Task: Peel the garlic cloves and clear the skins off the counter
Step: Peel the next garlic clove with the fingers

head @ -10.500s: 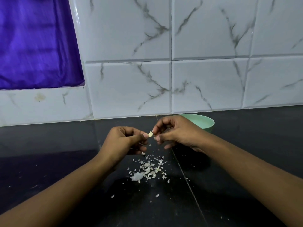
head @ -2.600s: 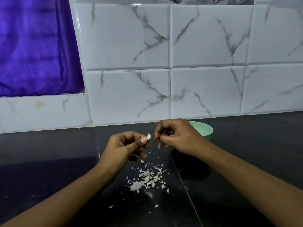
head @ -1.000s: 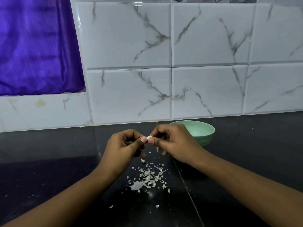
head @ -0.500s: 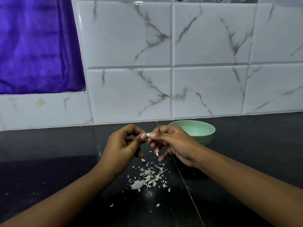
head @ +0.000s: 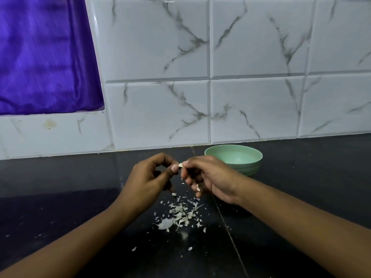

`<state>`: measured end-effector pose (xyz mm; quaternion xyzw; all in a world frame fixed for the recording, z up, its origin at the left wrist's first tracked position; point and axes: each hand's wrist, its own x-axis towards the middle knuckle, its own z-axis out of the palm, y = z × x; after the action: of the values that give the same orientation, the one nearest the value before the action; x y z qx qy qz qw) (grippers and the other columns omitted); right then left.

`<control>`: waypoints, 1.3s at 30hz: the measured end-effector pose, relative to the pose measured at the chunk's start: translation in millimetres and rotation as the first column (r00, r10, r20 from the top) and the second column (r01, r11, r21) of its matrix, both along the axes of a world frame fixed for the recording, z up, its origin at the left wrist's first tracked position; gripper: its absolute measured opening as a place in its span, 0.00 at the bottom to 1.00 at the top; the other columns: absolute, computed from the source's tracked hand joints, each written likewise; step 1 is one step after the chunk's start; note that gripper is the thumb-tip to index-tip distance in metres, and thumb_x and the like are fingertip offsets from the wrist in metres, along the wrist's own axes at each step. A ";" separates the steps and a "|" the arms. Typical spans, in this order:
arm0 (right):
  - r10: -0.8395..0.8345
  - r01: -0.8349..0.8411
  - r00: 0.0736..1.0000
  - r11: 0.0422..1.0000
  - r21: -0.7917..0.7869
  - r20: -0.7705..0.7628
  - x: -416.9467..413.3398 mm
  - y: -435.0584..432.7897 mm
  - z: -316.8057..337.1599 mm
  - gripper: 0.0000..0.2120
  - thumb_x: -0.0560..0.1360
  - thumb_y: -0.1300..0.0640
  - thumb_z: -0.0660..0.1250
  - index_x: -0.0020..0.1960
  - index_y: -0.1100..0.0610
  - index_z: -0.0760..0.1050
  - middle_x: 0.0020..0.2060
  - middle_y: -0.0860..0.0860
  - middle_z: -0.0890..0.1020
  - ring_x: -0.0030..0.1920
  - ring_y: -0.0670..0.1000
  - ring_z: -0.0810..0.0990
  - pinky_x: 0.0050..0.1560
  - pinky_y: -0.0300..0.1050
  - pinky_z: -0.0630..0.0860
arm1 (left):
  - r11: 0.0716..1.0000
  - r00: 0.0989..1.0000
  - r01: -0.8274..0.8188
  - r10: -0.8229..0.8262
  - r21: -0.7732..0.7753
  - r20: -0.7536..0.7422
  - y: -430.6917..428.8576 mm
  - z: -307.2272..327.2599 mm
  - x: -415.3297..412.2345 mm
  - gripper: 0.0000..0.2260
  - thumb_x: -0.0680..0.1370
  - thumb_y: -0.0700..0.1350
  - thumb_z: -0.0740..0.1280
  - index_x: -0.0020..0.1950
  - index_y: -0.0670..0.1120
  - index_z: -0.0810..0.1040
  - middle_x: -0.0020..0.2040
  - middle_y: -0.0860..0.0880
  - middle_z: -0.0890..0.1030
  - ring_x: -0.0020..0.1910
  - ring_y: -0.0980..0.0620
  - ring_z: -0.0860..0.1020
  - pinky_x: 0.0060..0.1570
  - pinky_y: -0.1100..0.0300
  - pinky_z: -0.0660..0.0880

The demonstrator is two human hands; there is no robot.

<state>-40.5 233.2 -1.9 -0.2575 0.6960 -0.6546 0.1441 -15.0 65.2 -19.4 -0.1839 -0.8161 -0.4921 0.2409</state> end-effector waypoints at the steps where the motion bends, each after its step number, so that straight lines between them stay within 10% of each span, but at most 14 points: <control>1: -0.012 0.016 0.997 0.999 0.049 -0.079 -0.8 1.7 0.2 0.13 0.79 0.56 0.60 0.38 0.58 0.75 0.30 0.52 0.74 0.26 0.47 0.70 0.24 0.37 0.70 | 0.996 0.996 0.044 -0.050 0.080 0.073 -0.2 0.4 -0.3 0.04 0.75 0.46 0.68 0.44 0.46 0.78 0.36 0.50 0.82 0.31 0.48 0.82 0.38 0.50 0.78; 12: -0.038 0.116 0.928 0.975 0.190 -0.370 -1.2 4.5 0.6 0.12 0.79 0.57 0.61 0.39 0.58 0.76 0.33 0.53 0.76 0.29 0.47 0.72 0.22 0.37 0.70 | 0.967 0.982 0.102 -0.135 0.232 0.133 -1.6 1.7 -1.8 0.07 0.66 0.47 0.71 0.40 0.45 0.82 0.36 0.46 0.82 0.28 0.50 0.80 0.32 0.59 0.79; 16: -0.079 0.105 0.970 0.989 0.103 -0.229 -4.6 -0.1 -7.5 0.15 0.78 0.56 0.60 0.47 0.70 0.75 0.34 0.57 0.73 0.29 0.48 0.68 0.21 0.35 0.64 | 0.988 0.997 0.063 -0.069 0.140 0.042 -1.9 1.7 2.4 0.07 0.66 0.49 0.72 0.39 0.47 0.83 0.36 0.45 0.84 0.31 0.47 0.82 0.38 0.52 0.80; 22: 0.027 -0.028 0.995 1.000 0.012 0.099 -2.8 -0.8 -7.0 0.12 0.79 0.55 0.58 0.38 0.57 0.72 0.28 0.49 0.70 0.25 0.43 0.65 0.20 0.32 0.60 | 0.998 0.995 -0.041 0.037 -0.048 -0.089 -0.1 2.9 7.3 0.05 0.69 0.49 0.71 0.40 0.49 0.82 0.32 0.49 0.84 0.31 0.53 0.83 0.36 0.52 0.78; 27: -0.011 0.058 0.969 0.981 0.183 -0.245 -8.3 1.3 -10.7 0.15 0.80 0.55 0.59 0.36 0.54 0.72 0.30 0.51 0.71 0.26 0.44 0.66 0.22 0.34 0.63 | 0.993 0.974 0.019 -0.044 0.114 0.220 0.8 3.7 2.5 0.06 0.76 0.39 0.68 0.39 0.42 0.80 0.33 0.47 0.81 0.31 0.49 0.82 0.38 0.54 0.79; 32: 0.170 0.323 0.559 0.857 0.402 -0.811 -19.9 11.1 -15.1 0.11 0.80 0.54 0.60 0.41 0.55 0.75 0.34 0.50 0.74 0.34 0.45 0.71 0.37 0.44 0.68 | 0.968 0.857 0.049 -0.167 0.246 0.488 0.7 4.7 0.4 0.09 0.77 0.36 0.65 0.36 0.41 0.77 0.29 0.45 0.78 0.25 0.53 0.78 0.27 0.65 0.74; 37: 0.294 0.540 0.070 0.792 0.283 -0.953 -22.5 12.9 -16.5 0.13 0.76 0.51 0.56 0.42 0.57 0.75 0.34 0.50 0.76 0.33 0.51 0.76 0.29 0.38 0.65 | 0.946 0.794 0.056 -0.236 0.318 0.561 -2.5 6.3 -1.7 0.10 0.77 0.35 0.63 0.36 0.41 0.77 0.29 0.47 0.77 0.25 0.54 0.78 0.27 0.64 0.75; 39: 0.266 0.557 0.050 0.793 0.248 -0.963 -25.2 11.5 -17.7 0.13 0.75 0.51 0.57 0.42 0.56 0.76 0.34 0.47 0.75 0.33 0.50 0.75 0.28 0.40 0.69 | 0.942 0.793 0.064 -0.248 0.329 0.556 -3.3 6.9 -1.7 0.10 0.77 0.36 0.63 0.35 0.41 0.76 0.28 0.47 0.77 0.25 0.54 0.78 0.27 0.63 0.76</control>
<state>-65.7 244.7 -19.6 -0.4944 0.7826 -0.0613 -0.3732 -16.8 61.9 -12.6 -0.0517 -0.7497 -0.6584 -0.0419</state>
